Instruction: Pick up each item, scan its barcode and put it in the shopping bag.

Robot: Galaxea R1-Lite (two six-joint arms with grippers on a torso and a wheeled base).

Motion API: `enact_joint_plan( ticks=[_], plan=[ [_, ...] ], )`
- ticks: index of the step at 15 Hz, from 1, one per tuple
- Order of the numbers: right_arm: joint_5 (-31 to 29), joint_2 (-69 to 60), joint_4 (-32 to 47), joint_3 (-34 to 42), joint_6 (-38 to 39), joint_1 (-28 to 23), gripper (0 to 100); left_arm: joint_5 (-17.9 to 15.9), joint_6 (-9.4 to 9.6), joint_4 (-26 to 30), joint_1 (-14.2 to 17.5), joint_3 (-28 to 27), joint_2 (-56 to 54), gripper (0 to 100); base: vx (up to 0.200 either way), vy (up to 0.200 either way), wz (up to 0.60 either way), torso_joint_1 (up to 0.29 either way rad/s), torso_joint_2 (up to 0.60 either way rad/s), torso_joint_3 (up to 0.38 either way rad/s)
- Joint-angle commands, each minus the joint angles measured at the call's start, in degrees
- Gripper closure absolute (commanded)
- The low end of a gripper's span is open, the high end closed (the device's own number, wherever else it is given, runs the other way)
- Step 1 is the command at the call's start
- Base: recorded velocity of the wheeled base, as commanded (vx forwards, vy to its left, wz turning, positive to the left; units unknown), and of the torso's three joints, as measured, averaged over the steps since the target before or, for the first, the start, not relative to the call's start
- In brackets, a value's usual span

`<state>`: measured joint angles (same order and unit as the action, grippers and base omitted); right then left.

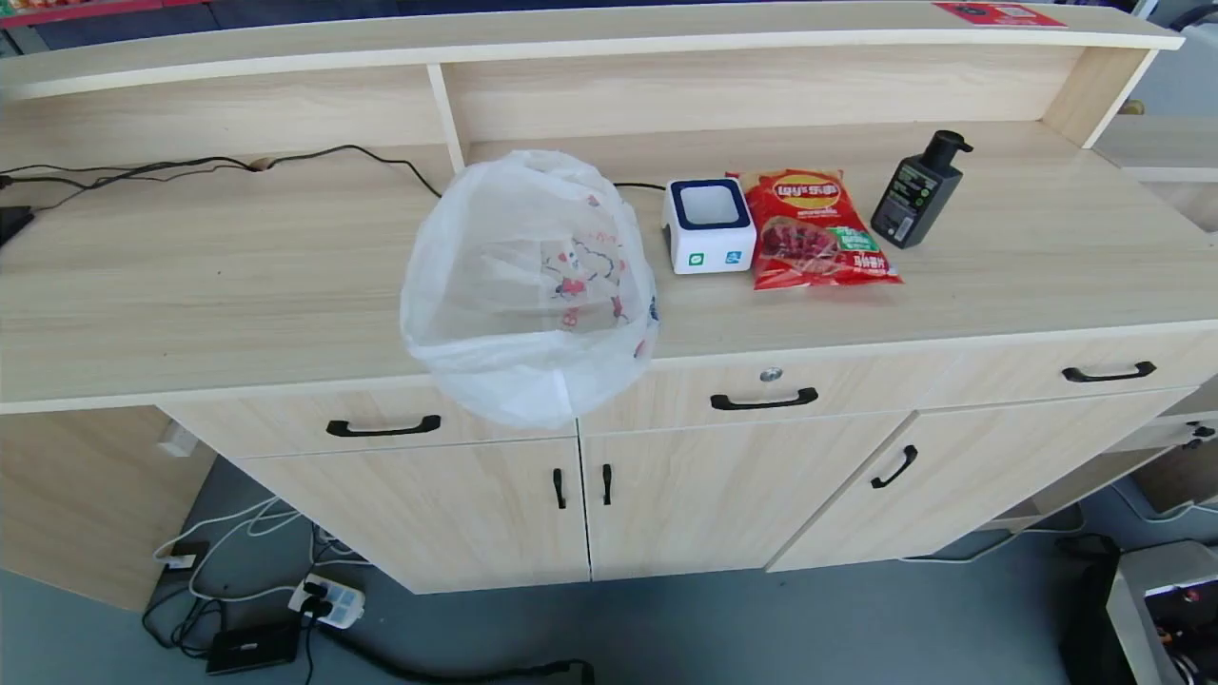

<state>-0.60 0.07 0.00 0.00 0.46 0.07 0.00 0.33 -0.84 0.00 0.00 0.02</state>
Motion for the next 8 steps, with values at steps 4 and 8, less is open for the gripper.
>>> enact_joint_plan(
  ticks=[4, 8],
  plan=[
    [0.0, 0.0, 0.0, 0.0, 0.1, 0.0, 0, 0.0, -0.15, 0.0, 0.1, 0.0, 0.0, 0, 0.200, 0.000, 0.00, 0.000, 0.00, 0.004],
    [0.0, 0.0, 0.0, 0.0, 0.0, 0.0, 0, 0.0, -0.07, 0.0, 0.0, 0.0, 0.0, 0, 0.100, 0.000, 0.00, 0.002, 0.00, 0.001]
  ],
)
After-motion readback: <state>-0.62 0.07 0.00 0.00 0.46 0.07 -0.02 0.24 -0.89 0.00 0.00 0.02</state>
